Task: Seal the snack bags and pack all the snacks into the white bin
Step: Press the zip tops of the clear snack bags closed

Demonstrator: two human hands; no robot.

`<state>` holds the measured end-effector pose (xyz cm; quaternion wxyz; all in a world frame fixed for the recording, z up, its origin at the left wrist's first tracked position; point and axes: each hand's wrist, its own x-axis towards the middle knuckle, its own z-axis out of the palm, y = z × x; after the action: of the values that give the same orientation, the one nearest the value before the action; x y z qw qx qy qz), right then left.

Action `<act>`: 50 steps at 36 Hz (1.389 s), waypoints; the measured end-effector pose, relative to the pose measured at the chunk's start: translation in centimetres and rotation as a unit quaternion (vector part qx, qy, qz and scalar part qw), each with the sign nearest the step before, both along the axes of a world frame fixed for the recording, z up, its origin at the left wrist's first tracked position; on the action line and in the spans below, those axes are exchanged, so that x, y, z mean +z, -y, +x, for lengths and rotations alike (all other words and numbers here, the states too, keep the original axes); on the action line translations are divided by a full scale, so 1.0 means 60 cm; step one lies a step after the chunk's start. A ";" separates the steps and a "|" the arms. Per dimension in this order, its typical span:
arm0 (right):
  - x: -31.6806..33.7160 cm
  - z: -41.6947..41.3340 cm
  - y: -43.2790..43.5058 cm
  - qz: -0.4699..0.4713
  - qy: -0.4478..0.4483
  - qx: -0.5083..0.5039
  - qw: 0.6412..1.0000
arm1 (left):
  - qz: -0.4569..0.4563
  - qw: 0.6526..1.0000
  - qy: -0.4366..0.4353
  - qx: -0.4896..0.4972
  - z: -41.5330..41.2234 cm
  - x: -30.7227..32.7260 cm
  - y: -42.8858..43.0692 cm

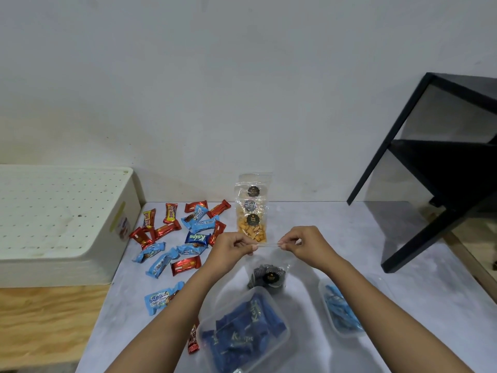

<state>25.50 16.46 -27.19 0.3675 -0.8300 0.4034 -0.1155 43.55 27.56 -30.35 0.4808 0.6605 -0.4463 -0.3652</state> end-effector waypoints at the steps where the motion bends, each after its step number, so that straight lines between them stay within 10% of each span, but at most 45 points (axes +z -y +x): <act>1: 0.002 -0.002 0.001 0.010 0.002 -0.002 1.000 | 0.002 1.000 0.002 -0.007 0.003 0.001 0.001; 17: 0.002 0.000 0.004 0.001 -0.003 -0.039 0.999 | -0.033 0.990 0.087 0.105 -0.015 0.007 -0.001; 37: -0.022 -0.017 -0.001 -0.100 0.008 0.108 0.989 | 0.069 0.947 -0.298 0.100 -0.059 -0.022 0.011; 50: -0.008 0.011 -0.013 0.077 0.052 0.079 0.993 | 0.049 0.941 -0.332 0.040 -0.045 -0.017 0.001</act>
<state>26.14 17.26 -27.67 0.4584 -0.8217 0.3243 -0.0974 40.84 27.53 -31.34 0.5832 0.5416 -0.2165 -0.5655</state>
